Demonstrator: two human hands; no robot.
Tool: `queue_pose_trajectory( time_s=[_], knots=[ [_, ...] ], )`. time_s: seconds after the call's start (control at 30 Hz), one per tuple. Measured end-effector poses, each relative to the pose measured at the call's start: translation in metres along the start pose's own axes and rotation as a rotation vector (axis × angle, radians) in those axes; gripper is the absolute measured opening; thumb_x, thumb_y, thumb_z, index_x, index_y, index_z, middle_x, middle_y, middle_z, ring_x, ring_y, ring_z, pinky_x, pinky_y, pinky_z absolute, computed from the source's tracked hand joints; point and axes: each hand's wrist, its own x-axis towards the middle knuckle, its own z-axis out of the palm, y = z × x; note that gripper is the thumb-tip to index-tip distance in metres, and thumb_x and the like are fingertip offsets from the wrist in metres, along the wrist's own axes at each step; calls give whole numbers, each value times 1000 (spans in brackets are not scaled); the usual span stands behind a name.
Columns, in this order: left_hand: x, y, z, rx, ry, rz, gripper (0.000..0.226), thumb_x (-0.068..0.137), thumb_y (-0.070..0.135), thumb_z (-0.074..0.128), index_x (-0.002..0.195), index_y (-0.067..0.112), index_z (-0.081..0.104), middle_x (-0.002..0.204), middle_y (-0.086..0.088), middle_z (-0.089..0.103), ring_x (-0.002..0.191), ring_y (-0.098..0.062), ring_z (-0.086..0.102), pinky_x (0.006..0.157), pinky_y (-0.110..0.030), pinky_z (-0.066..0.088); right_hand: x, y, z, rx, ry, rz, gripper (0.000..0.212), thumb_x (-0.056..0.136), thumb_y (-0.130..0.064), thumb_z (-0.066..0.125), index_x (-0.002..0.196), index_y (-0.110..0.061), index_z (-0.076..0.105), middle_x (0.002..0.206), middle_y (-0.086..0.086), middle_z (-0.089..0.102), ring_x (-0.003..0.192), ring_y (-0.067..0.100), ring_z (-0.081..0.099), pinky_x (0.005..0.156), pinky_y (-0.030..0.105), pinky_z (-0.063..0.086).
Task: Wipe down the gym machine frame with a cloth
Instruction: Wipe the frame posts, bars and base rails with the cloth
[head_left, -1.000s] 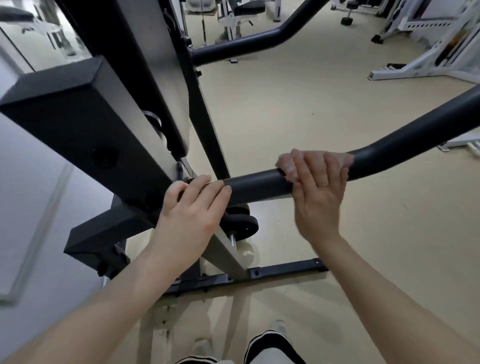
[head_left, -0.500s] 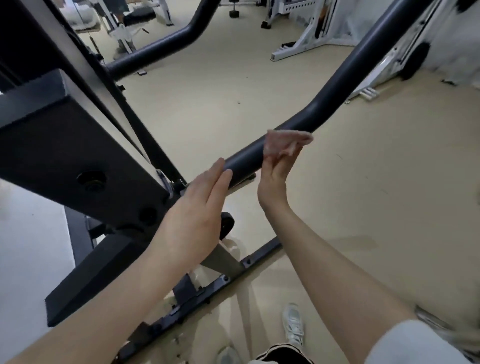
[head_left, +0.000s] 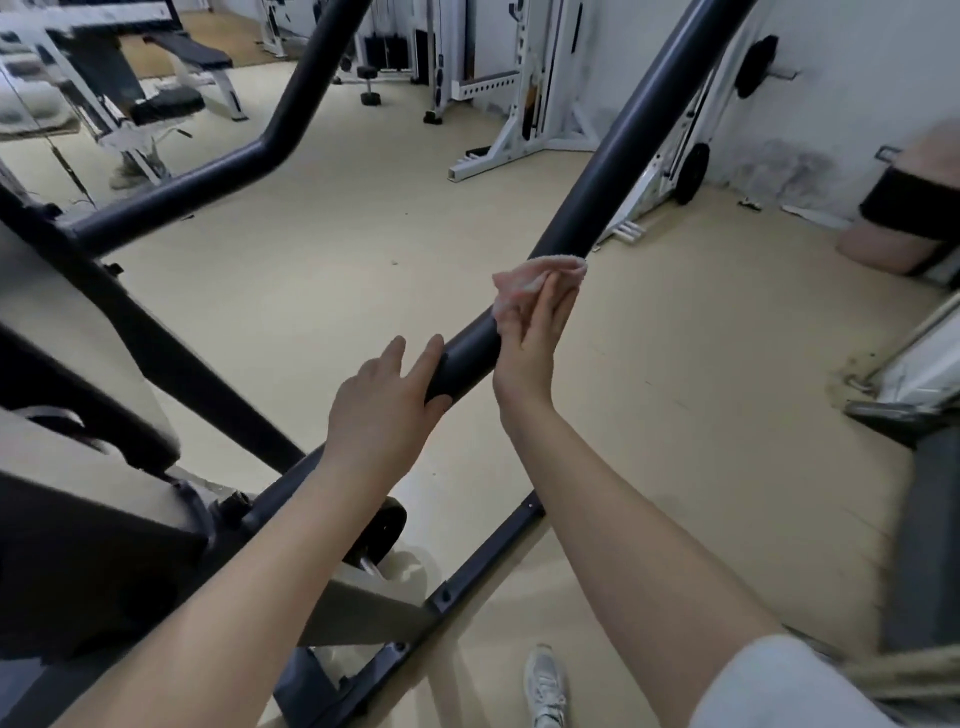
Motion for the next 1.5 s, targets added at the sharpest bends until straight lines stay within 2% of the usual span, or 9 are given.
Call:
queue_pose_trajectory(
  time_s=[0.07,0.17,0.4,0.57,0.7,0.9,1.07,1.23,1.5],
  knots=[
    [9,8,0,-40,0,10,58,97,39,44,149,30,20,146,-6,37,116,-29,49,79,-33,40,-6,12,2,3,-42,-30,61,104,-27,37,146,-44,-2,157,-14,-23,128,-19,-9,99,-4,4],
    [23,21,4,-195,43,99,57,92,29,54,145,28,32,130,-8,51,99,-31,58,64,-33,42,-19,23,7,104,-61,-79,57,104,-25,38,140,-55,7,154,-27,-12,137,-17,3,112,9,16],
    [66,48,5,-378,20,113,55,98,15,38,148,29,21,145,7,38,118,-18,47,84,-31,45,106,-20,-53,26,56,-51,66,101,-41,38,152,-36,-4,154,-2,30,139,16,32,115,44,28],
    [109,81,-6,-520,90,93,57,97,20,42,148,34,21,124,-2,48,99,-18,52,76,-28,42,84,-5,-53,-38,-58,-260,77,100,-29,47,149,-42,-12,161,-12,-2,146,5,9,113,23,23],
    [140,99,-14,-744,102,169,51,100,15,35,147,33,25,137,11,44,118,2,39,85,-2,27,106,-4,-62,-118,-105,-360,74,101,-25,46,145,-42,-10,157,-10,-24,144,0,-13,109,9,11],
    [160,116,-10,-704,134,115,51,98,21,44,147,23,28,138,1,44,122,-12,42,84,-13,26,193,-65,-85,-56,104,-384,78,98,-31,47,151,-26,-11,160,0,-18,148,14,-8,120,49,9],
    [164,111,-7,-721,211,187,54,90,14,59,141,23,42,117,0,53,103,-13,51,76,-9,34,131,-19,-71,-39,-86,-398,75,100,-21,49,145,-41,-8,158,-9,-22,140,-10,-15,110,6,11],
    [165,105,-14,-754,147,128,54,89,19,61,139,28,44,119,10,53,98,-11,54,88,-24,43,202,-64,-95,67,14,-365,81,97,-36,51,151,-39,-9,161,0,1,146,15,13,117,41,20],
    [189,132,-44,-855,313,30,25,95,16,46,100,15,70,115,12,57,99,1,50,80,-10,36,182,-40,-90,-282,-42,-598,60,99,-27,41,150,-24,10,156,4,-25,139,-3,-23,113,13,-6]
  ],
)
